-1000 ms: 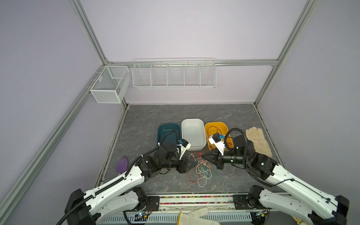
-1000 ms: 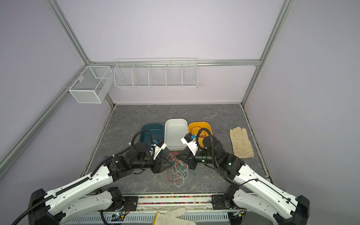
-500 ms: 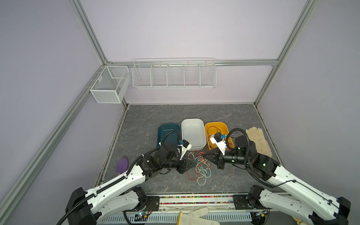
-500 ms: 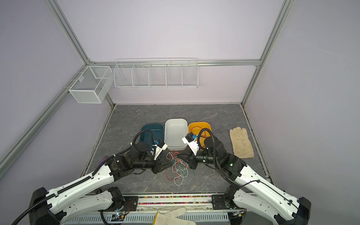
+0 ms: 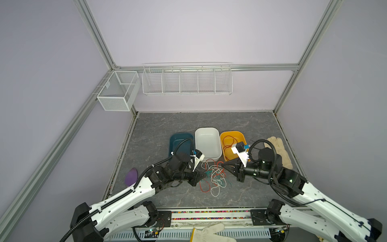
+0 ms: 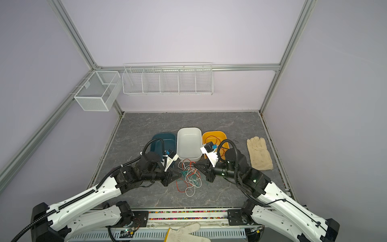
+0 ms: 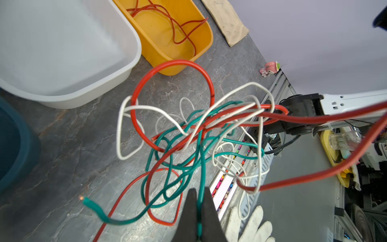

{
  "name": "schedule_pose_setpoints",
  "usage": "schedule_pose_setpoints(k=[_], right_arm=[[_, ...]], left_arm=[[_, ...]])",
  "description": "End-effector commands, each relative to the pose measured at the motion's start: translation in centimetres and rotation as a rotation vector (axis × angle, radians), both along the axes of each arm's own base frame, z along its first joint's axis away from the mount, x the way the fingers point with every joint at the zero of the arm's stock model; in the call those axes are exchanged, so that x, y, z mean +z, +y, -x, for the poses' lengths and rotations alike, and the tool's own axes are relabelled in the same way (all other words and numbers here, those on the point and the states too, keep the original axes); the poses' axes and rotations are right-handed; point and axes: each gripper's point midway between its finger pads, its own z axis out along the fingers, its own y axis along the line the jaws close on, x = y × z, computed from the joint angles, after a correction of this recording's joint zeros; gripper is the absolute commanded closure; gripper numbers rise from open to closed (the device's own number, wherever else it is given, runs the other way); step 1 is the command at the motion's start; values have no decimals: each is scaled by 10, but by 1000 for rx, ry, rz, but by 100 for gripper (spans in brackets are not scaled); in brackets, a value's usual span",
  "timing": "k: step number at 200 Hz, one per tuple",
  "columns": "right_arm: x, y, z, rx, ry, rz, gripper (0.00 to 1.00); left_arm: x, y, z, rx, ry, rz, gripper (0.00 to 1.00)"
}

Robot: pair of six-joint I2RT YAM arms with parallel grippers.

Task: Untangle the cables
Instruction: 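Pull the red wire toward the yellow tub while the left holds the pile, then lift the red wire out of the pile with the right gripper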

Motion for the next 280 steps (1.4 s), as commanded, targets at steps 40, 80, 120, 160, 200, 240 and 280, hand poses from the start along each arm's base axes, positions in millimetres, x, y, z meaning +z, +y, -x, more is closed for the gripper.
schedule_pose_setpoints(k=[40,80,120,160,200,240,280], right_arm=[[45,-58,-30,-364,-95,-25,94],[67,-96,-35,-530,-123,-50,94],[92,-128,-31,-637,-156,-56,94],[118,-151,-24,-698,-192,-57,94],[143,-167,-17,-729,-228,-62,94],[169,-182,-9,-750,-268,-82,94],[194,-192,-1,-750,-299,-91,94]], left_arm=[[-29,52,-25,262,9,-271,100],[-38,58,-23,317,75,-294,100],[-48,62,-26,345,91,-340,100],[-61,59,-25,355,126,-353,100],[-77,57,-25,377,170,-364,100],[-99,60,-22,404,215,-392,100],[-111,67,-22,437,220,-425,100]])
